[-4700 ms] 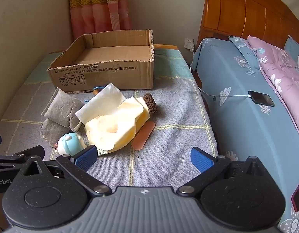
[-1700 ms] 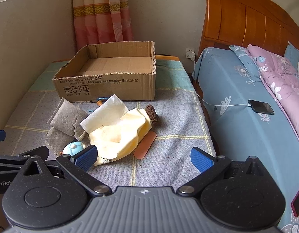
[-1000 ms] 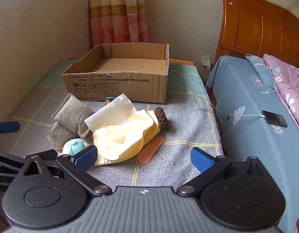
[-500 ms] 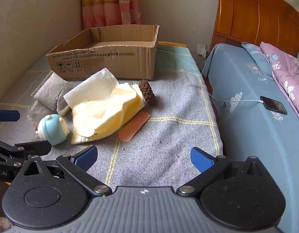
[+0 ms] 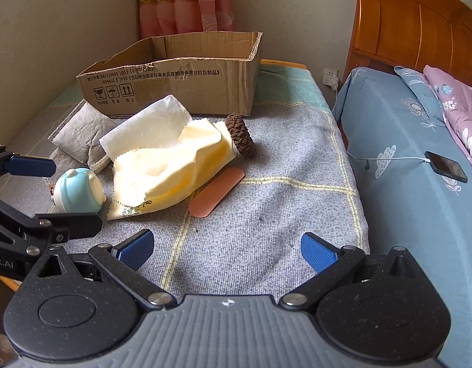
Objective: Organize soft objects
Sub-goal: 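Close the left gripper on the light-blue round toy, then grasp the yellow cloth with the right gripper while the left gripper holds the toy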
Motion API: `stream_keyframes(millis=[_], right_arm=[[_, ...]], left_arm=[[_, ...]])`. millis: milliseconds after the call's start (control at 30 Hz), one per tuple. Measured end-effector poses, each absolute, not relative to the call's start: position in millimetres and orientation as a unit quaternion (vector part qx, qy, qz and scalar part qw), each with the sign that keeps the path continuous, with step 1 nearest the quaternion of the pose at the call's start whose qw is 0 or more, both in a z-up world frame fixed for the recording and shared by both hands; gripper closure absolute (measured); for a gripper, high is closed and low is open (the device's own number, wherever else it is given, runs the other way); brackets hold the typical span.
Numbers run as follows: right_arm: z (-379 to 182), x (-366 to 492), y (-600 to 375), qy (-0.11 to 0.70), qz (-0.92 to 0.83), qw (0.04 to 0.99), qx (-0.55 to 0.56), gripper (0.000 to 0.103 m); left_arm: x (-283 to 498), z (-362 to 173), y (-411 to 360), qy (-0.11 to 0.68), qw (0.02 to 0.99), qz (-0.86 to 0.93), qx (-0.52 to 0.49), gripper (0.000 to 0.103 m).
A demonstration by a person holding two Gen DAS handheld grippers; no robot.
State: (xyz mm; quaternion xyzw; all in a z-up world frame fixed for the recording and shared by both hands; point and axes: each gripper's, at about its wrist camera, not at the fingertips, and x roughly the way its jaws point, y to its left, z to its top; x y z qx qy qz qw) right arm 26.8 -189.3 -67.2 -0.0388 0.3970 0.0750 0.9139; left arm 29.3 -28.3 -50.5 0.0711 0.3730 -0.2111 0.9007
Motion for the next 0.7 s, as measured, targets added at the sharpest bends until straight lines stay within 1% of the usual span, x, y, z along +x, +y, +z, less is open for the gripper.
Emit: stream_keyframes(millis=[33,167,233,367,400,533,700], right_arm=[[-68,27,-190,0.397,0.075,0.914,-0.038,0.000],[-68,27,-191,0.394,0.080,0.915,-0.038,0.000],[-68,27,-191,0.392,0.084,0.915,-0.038,0.000],[-68,27,-188,0.390,0.084,0.916,-0.045,0.000],[-67,27,-188,0.390,0.082,0.916,-0.046,0.000],[-66,25,-186,0.389,0.079,0.917,-0.050,0.000],[-65,21,-183,0.387,0.077,0.917,-0.055,0.000]], left_arm=[[30,-51,-29,0.375,0.899,-0.215,0.071,0.021],[33,-57,-28,0.380,0.897,-0.213,0.077,0.029],[35,-59,-26,0.383,0.897,-0.209,0.079,0.041],[38,-60,-22,0.386,0.896,-0.209,0.069,0.048],[38,-60,-22,0.386,0.895,-0.211,0.068,0.053],[35,-59,-19,0.384,0.897,-0.212,0.064,0.056],[24,-56,-11,0.383,0.898,-0.207,0.065,0.056]])
